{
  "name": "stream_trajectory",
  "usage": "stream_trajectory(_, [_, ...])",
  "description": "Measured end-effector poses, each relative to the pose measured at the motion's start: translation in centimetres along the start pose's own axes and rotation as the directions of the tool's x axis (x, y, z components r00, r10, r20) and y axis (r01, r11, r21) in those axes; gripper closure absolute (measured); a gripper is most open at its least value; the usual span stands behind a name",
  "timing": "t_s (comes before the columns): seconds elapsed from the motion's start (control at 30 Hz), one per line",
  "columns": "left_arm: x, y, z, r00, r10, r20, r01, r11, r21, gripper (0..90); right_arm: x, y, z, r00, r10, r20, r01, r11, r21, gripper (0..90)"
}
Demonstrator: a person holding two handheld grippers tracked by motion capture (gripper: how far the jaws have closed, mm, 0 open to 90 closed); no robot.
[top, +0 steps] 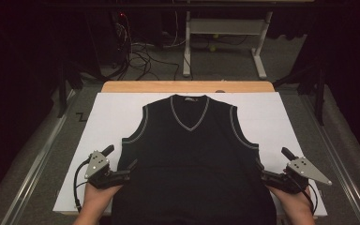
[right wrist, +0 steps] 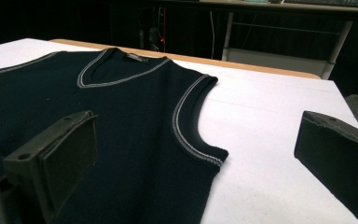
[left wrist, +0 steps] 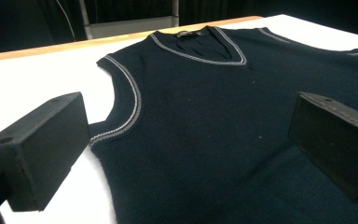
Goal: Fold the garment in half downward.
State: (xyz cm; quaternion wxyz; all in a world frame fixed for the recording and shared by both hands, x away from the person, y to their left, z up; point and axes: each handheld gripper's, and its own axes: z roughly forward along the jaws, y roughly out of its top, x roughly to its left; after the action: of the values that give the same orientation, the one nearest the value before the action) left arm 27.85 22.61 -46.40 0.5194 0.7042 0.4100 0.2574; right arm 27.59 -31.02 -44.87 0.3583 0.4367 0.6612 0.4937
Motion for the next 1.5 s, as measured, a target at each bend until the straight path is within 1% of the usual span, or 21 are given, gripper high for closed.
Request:
stream_trajectory(0.07, [0.0,0.0,0.0,1.0,0.001,-0.005,-0.001,1.0,0.0,0.0,0.0,0.0,0.1,1.0,-0.001,-0.002,0.001,1.0,-0.001,0.1])
stream_trajectory(0.27, [0.1,-0.1,-0.2,0.9997,-0.021,-0.007,0.021,0.9998,0.006,0.0,0.0,0.0,0.4,1.0,-0.006,-0.002,0.006,1.0,-0.001,0.1])
stream_trajectory(0.4, [0.2,-0.3,-0.3,0.9997,-0.024,-0.002,0.025,0.9996,0.013,0.0,-0.1,0.0,0.3,0.9999,-0.016,0.001,0.016,1.0,-0.001,0.1])
stream_trajectory(0.47, [0.3,-0.3,-0.5,0.9993,-0.037,-0.001,0.037,0.9992,0.016,0.0,-0.1,0.1,0.0,0.9999,-0.015,0.003,0.015,1.0,-0.003,0.1])
stream_trajectory(0.57, [0.4,-0.3,-0.8,0.9987,-0.05,0.007,0.05,0.9987,-0.008,0.0,-0.2,0.2,-0.2,0.9999,-0.003,0.013,0.003,1.0,-0.012,0.1])
stream_trajectory(0.63, [0.5,-0.1,-0.7,0.9986,-0.051,0.013,0.051,0.9986,-0.008,0.0,-0.3,0.2,-0.2,0.9999,-0.004,0.016,0.005,1.0,-0.014,0.1])
stream_trajectory(0.7, [0.4,-0.1,-0.6,0.999,-0.044,0.009,0.044,0.999,-0.004,0.0,-0.3,0.2,-0.1,0.9998,-0.009,0.015,0.009,1.0,-0.013,0.1])
stream_trajectory(0.73, [0.4,-0.2,-0.5,0.9992,-0.04,0.008,0.04,0.9991,-0.011,0.0,-0.2,0.2,0.0,0.9998,-0.011,0.014,0.011,1.0,-0.012,0.1])
stream_trajectory(0.77, [0.4,-0.2,-0.5,0.9987,-0.045,0.021,0.046,0.9987,-0.024,0.0,-0.2,0.2,0.0,0.9999,-0.012,0.011,0.013,1.0,-0.012,0.1])
stream_trajectory(0.8, [0.4,-0.3,-0.4,0.9986,-0.046,0.026,0.047,0.9986,-0.025,0.0,-0.2,0.1,0.0,0.9999,-0.012,0.01,0.013,1.0,-0.009,0.1])
stream_trajectory(0.93, [0.3,-0.2,-0.4,0.9991,-0.038,0.02,0.038,0.999,-0.025,0.0,-0.1,0.2,0.1,0.9998,-0.019,0.006,0.019,1.0,-0.01,0.1])
stream_trajectory(1.0, [0.3,-0.2,-0.4,0.9987,-0.043,0.027,0.044,0.9986,-0.03,0.0,0.0,0.3,0.1,0.9997,-0.022,0.005,0.023,1.0,-0.016,0.1])
stream_trajectory(1.03, [0.4,-0.2,-0.3,0.9985,-0.046,0.029,0.047,0.9987,-0.023,0.0,0.0,0.3,0.1,0.9998,-0.022,0.004,0.022,1.0,-0.014,0.1])
stream_trajectory(1.13, [0.4,-0.1,-0.3,0.9988,-0.042,0.027,0.043,0.9987,-0.029,0.0,0.2,0.4,0.2,0.9997,-0.026,0.002,0.026,1.0,-0.013,0.1])
stream_trajectory(1.17, [0.4,0.0,-0.3,0.9987,-0.044,0.026,0.045,0.9983,-0.038,0.0,0.3,0.4,0.3,0.9997,-0.024,0.0,0.024,1.0,-0.011,0.1])
stream_trajectory(1.23, [0.5,0.5,-0.4,0.9972,-0.061,0.042,0.063,0.9969,-0.046,0.0,0.4,0.4,0.4,0.9997,-0.025,-0.005,0.025,1.0,-0.006,0.1])
stream_trajectory(1.27, [0.5,1.3,-0.6,0.9977,-0.058,0.034,0.061,0.9955,-0.073,0.0,0.5,0.5,0.5,0.9996,-0.027,-0.006,0.027,1.0,-0.004,0.1])
stream_trajectory(1.3, [0.5,1.3,-0.6,0.9977,-0.058,0.034,0.061,0.9955,-0.073,0.0,0.6,0.5,0.6,0.9994,-0.032,-0.008,0.032,0.999,-0.004,0.1])
stream_trajectory(1.37, [0.5,1.9,-0.7,0.9974,-0.063,0.036,0.066,0.9932,-0.096,0.0,0.7,0.6,0.7,0.9993,-0.035,-0.013,0.035,0.999,-0.001,0.1])
stream_trajectory(1.43, [0.6,2.4,-0.5,0.9975,-0.06,0.039,0.063,0.9947,-0.081,0.0,1.0,0.8,1.1,0.9991,-0.035,-0.025,0.035,0.999,0.012,0.1])
stream_trajectory(1.5, [0.8,2.5,-0.2,0.9982,-0.054,0.028,0.055,0.9964,-0.065,0.0,1.1,0.9,1.3,0.9988,-0.04,-0.028,0.04,0.999,0.015,0.1])
